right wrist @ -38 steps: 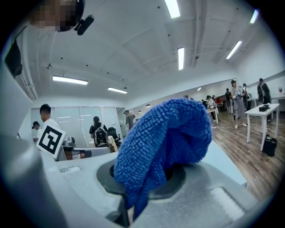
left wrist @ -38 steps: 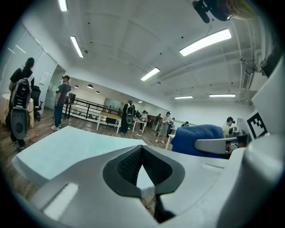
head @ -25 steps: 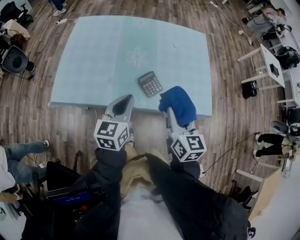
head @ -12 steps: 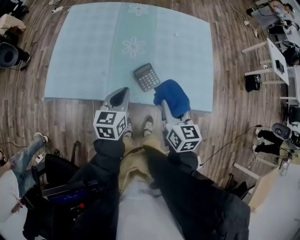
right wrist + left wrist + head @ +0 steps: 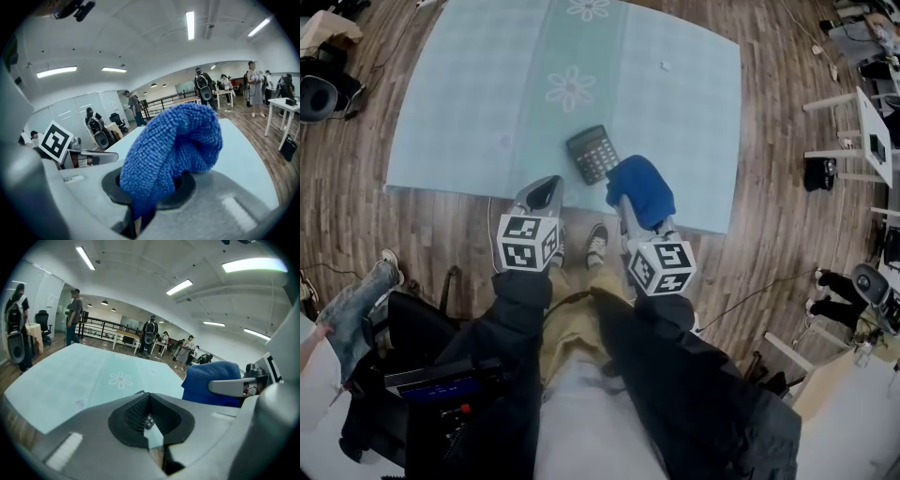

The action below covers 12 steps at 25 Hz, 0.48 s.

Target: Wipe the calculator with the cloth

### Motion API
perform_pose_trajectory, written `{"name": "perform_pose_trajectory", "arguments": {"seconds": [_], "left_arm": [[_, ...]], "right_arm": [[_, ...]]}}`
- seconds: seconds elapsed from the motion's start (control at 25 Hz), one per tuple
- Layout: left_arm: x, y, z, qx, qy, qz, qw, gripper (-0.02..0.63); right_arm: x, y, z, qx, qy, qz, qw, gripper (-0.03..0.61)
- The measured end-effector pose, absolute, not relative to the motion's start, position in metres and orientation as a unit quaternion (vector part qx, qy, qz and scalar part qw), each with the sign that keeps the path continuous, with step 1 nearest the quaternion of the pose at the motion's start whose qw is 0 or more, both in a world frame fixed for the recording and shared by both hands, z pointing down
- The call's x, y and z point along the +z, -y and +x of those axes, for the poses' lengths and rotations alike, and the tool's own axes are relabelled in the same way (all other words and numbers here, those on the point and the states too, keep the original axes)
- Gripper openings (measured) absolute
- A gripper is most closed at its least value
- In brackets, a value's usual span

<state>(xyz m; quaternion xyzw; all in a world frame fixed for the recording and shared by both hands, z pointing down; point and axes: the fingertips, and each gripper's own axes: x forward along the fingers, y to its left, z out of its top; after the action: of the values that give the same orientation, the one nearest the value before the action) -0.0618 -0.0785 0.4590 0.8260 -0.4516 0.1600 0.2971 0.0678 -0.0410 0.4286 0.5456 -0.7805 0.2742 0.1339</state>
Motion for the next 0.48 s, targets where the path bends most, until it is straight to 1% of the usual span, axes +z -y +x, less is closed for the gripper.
{"name": "perform_pose_trajectory", "arguments": {"seconds": [0.48], "left_arm": [[0.526, 0.098, -0.05, 0.208, 0.463, 0.786, 0.353, -0.002]], "right_arm": [[0.512, 0.074, 0.08, 0.279, 0.777, 0.51, 0.242, 0.057]]}}
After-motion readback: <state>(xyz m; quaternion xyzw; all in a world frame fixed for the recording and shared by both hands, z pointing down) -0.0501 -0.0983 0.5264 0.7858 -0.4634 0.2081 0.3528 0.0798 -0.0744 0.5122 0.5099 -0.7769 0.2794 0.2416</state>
